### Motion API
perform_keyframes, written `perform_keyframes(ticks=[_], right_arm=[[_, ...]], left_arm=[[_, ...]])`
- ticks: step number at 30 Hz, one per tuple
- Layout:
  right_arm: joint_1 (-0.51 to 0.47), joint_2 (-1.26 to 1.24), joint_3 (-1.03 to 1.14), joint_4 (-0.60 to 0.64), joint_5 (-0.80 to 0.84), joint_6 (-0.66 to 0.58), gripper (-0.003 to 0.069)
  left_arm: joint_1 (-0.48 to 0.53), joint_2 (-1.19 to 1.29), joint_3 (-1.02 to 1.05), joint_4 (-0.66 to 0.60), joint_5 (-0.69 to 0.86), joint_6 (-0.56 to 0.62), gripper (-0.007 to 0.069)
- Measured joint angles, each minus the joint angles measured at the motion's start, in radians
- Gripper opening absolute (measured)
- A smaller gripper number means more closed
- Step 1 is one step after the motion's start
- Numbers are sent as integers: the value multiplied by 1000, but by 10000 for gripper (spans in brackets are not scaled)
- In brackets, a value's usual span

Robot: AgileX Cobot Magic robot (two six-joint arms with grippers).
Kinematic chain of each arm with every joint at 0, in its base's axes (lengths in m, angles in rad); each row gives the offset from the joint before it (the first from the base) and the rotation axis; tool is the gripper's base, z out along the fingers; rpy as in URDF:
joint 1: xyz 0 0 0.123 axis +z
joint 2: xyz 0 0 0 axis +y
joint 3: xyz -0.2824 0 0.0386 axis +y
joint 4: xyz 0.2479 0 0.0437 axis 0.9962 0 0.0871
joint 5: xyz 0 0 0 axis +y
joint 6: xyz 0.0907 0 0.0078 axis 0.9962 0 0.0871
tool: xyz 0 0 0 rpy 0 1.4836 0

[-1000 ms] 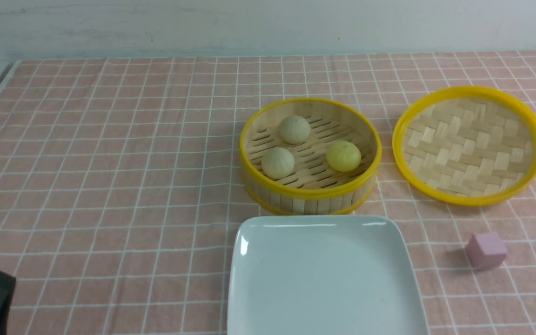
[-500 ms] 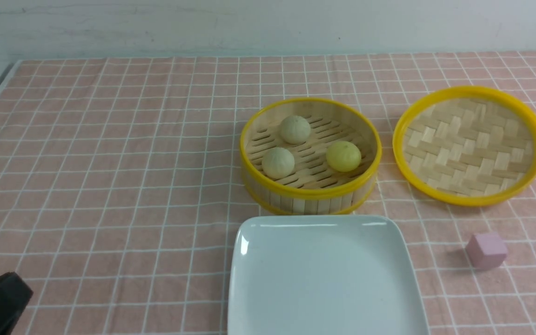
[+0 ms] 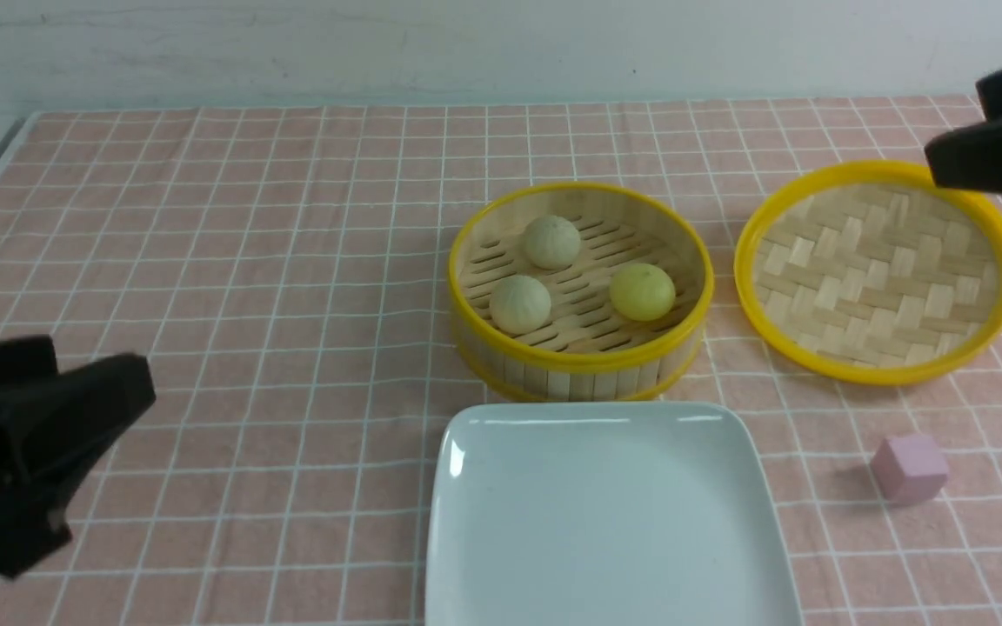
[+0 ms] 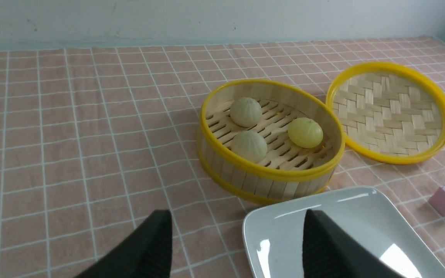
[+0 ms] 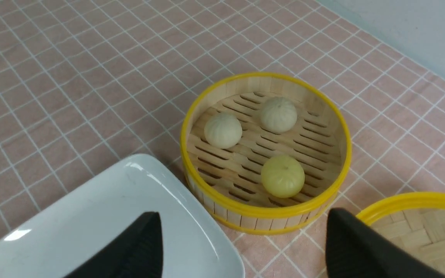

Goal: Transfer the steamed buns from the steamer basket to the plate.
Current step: Use the right arm to grab the steamed stuffed bun that is closest to it

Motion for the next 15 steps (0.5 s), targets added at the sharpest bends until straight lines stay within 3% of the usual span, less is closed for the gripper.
perform_keyframes(ticks=[7, 15], right_arm=[[47, 192, -203, -52, 79, 84, 548], [271, 497, -442, -357, 86, 246, 548]], left_arm=[[0, 126, -55, -8, -38, 15, 464], [0, 181, -69, -9, -57, 45, 464]])
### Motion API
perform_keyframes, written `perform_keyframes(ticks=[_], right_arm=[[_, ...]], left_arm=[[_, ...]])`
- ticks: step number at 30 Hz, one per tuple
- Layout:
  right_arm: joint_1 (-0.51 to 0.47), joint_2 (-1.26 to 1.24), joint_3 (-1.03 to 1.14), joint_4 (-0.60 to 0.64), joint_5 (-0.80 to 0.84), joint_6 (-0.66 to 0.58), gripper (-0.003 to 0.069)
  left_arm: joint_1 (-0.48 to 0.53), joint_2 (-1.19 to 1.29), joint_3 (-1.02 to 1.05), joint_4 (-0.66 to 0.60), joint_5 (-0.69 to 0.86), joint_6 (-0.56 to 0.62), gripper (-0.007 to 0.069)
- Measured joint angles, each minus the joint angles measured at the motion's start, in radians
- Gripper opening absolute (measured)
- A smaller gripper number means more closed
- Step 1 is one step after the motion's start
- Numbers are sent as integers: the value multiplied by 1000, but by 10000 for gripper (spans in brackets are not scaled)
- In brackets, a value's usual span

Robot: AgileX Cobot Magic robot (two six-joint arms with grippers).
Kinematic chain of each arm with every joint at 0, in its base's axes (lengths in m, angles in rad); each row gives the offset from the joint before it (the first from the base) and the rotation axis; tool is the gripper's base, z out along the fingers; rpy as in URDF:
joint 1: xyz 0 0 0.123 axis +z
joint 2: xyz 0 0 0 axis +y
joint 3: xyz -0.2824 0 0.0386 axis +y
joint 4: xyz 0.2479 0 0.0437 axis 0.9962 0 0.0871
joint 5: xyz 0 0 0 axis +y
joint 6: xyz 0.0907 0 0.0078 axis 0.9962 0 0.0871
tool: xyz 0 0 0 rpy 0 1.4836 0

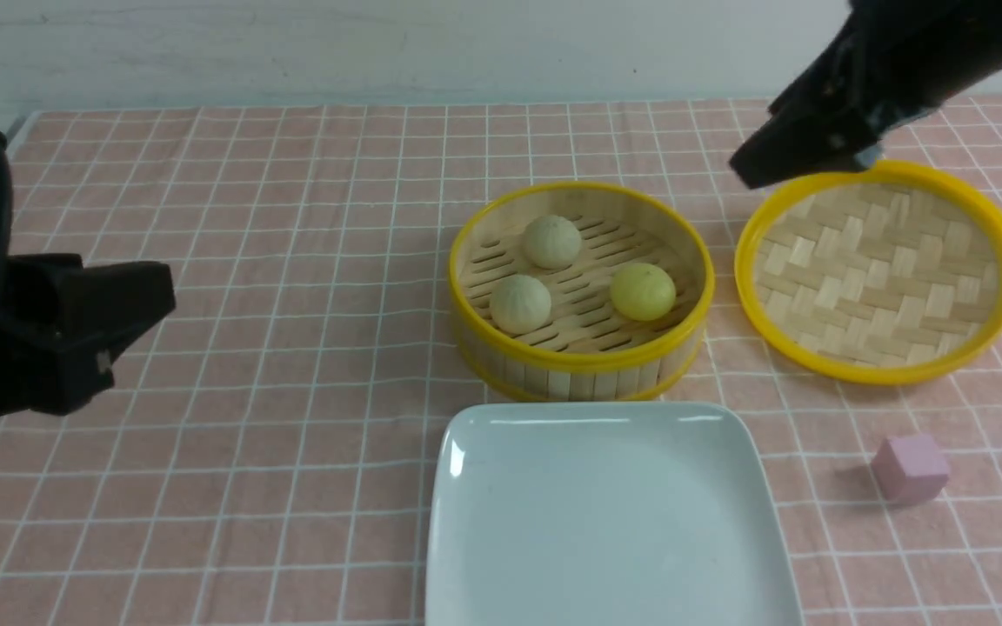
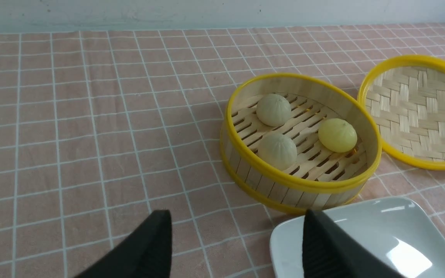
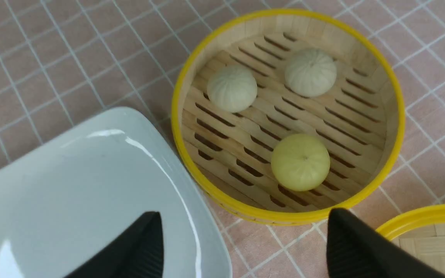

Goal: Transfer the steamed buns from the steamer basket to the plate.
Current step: Use the right arm to grab the steamed stuffed bun that is closest to it

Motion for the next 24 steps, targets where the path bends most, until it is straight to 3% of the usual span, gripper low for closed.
perform_keyframes(ticks=[3, 8, 24], right_arm=[[53, 151, -109, -131, 3, 121, 536], [64, 295, -212, -202, 4, 199, 521], [67, 488, -304, -173, 3, 223, 517]], left_arm=[[0, 0, -1, -1, -1, 0, 464], [0, 0, -1, -1, -1, 0, 464], [0, 0, -1, -1, 8, 0, 464]])
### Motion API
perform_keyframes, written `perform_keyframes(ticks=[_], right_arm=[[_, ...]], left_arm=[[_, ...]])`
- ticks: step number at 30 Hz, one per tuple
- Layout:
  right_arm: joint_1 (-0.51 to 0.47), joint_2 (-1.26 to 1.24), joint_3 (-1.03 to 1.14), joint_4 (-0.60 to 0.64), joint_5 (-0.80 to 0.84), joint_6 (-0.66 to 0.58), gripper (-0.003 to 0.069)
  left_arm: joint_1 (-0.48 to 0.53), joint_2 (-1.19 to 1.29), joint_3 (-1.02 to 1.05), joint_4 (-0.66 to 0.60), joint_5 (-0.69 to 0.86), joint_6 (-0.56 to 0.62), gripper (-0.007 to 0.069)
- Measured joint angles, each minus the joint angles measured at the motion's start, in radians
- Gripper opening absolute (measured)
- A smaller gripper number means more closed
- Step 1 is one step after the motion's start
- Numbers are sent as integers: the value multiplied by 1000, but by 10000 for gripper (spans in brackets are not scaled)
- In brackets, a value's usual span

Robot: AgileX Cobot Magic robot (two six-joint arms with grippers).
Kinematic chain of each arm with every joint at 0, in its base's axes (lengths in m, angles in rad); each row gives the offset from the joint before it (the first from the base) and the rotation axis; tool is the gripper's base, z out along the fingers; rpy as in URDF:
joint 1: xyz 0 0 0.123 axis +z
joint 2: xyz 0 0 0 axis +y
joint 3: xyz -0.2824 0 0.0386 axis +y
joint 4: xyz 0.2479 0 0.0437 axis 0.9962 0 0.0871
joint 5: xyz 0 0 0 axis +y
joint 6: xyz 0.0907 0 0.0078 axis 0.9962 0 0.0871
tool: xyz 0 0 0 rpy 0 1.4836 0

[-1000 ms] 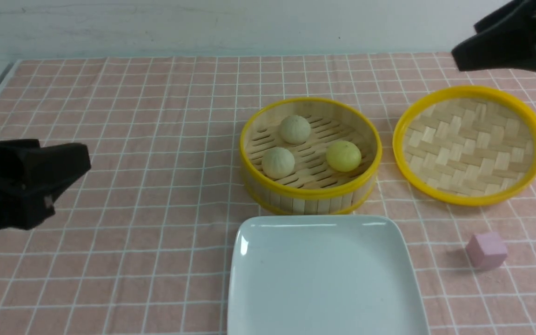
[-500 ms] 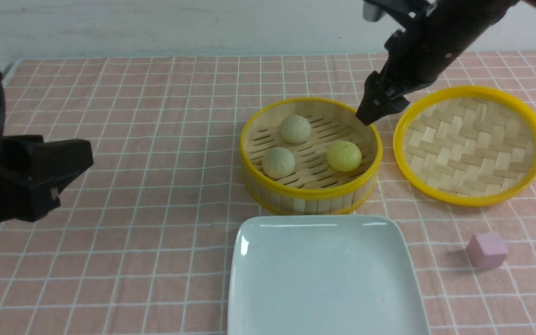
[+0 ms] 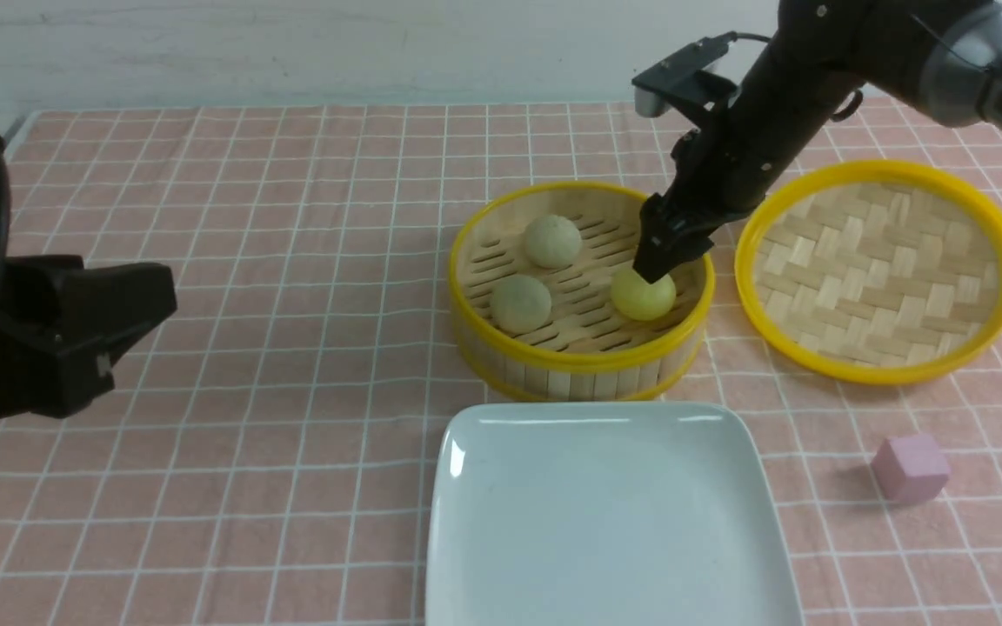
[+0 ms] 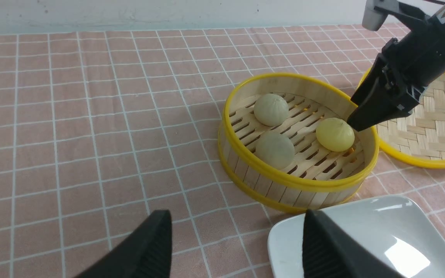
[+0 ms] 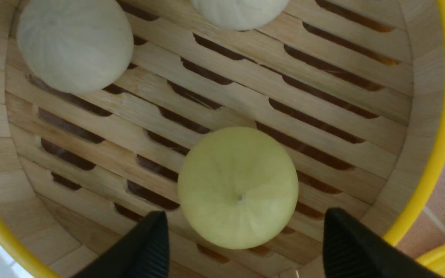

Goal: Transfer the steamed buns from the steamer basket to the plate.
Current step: Use the right arm to grab the steamed stuffed bun that is closest to it

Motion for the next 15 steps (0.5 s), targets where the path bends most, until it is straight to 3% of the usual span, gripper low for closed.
perform_keyframes(ticks=[8, 15], right_arm=[[1, 34, -3, 36, -4, -30, 507], [1, 61, -5, 36, -34, -31, 423]], left_arm=[[0, 12, 0, 0, 1, 0, 464], [0, 20, 0, 0, 1, 0, 460]])
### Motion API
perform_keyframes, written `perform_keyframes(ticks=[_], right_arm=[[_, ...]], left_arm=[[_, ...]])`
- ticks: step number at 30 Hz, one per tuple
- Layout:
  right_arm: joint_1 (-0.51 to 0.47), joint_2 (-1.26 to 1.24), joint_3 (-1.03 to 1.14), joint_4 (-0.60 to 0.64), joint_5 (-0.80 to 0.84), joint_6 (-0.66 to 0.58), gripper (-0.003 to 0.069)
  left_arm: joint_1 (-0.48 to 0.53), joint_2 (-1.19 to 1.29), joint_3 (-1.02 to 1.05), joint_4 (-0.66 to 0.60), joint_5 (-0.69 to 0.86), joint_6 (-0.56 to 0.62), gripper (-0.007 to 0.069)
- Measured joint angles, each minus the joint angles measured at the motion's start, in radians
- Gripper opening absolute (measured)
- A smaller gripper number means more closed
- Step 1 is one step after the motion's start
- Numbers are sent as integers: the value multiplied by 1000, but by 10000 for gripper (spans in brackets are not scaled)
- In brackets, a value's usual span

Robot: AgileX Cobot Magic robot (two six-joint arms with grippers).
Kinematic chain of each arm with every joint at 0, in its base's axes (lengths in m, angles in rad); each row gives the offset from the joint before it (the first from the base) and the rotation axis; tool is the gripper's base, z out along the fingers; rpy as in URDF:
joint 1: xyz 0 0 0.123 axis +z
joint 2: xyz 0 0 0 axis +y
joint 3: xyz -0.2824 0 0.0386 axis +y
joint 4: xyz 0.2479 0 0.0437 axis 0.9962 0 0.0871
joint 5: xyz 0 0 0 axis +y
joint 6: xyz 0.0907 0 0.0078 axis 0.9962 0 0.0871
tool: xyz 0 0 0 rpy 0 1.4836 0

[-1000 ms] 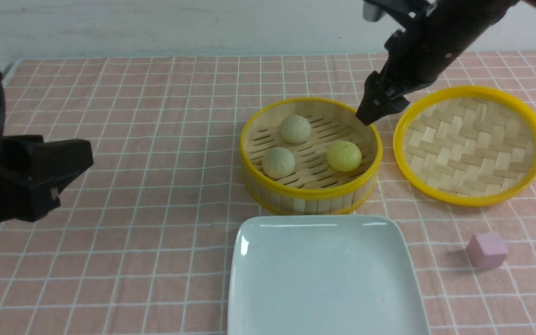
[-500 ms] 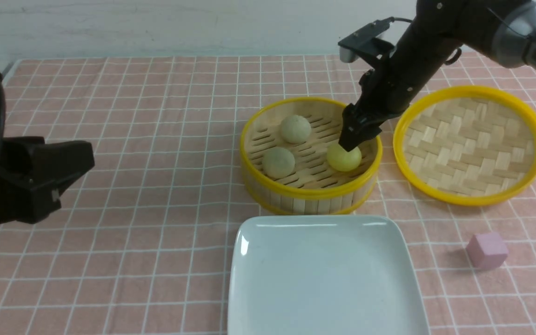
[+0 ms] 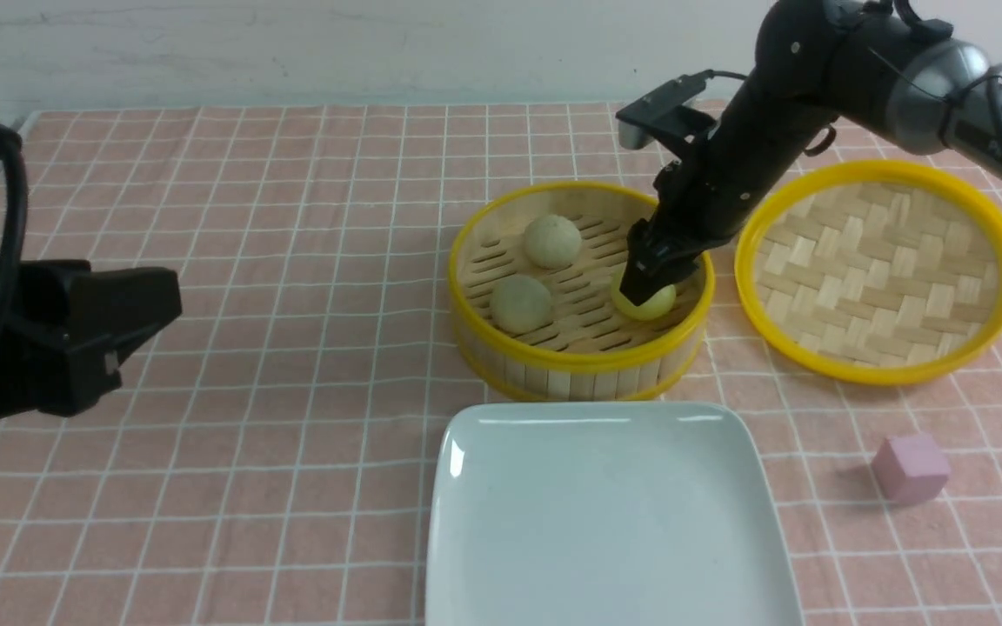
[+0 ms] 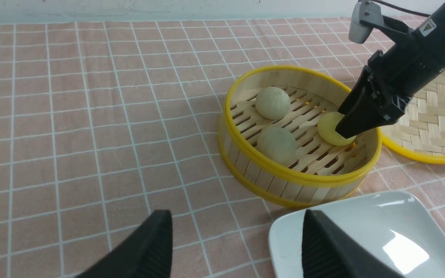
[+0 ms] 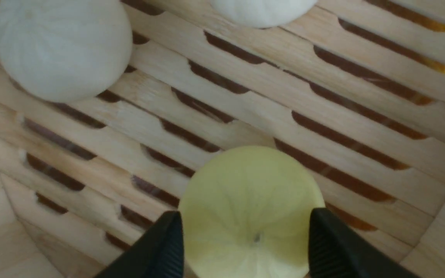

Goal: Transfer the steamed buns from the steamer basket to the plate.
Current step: Use the right arm to grab the steamed stuffed bun that is closest to it, then use the right arm to put the steamed stuffed bun into the plate

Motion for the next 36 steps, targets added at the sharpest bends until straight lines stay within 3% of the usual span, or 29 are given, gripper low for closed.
perform_keyframes(ticks=[2, 9, 10, 14, 21, 27, 36], right_arm=[[0, 2, 0, 0, -5, -1, 405], [0, 4, -1, 0, -18, -2, 225], [0, 4, -1, 0, -18, -2, 160], [0, 4, -6, 1, -10, -2, 23], [0, -1, -164, 23, 121, -1, 15], [0, -104, -324, 29, 133, 36, 15], [0, -297, -345, 38, 155, 255, 15]], left_arm=[[0, 0, 0, 0, 0, 0, 459], [0, 0, 0, 0, 0, 0, 460], [0, 0, 0, 0, 0, 0, 460], [0, 0, 0, 0, 0, 0, 460], [0, 0, 0, 0, 0, 0, 460], [0, 0, 0, 0, 0, 0, 460], [0, 0, 0, 0, 0, 0, 456]])
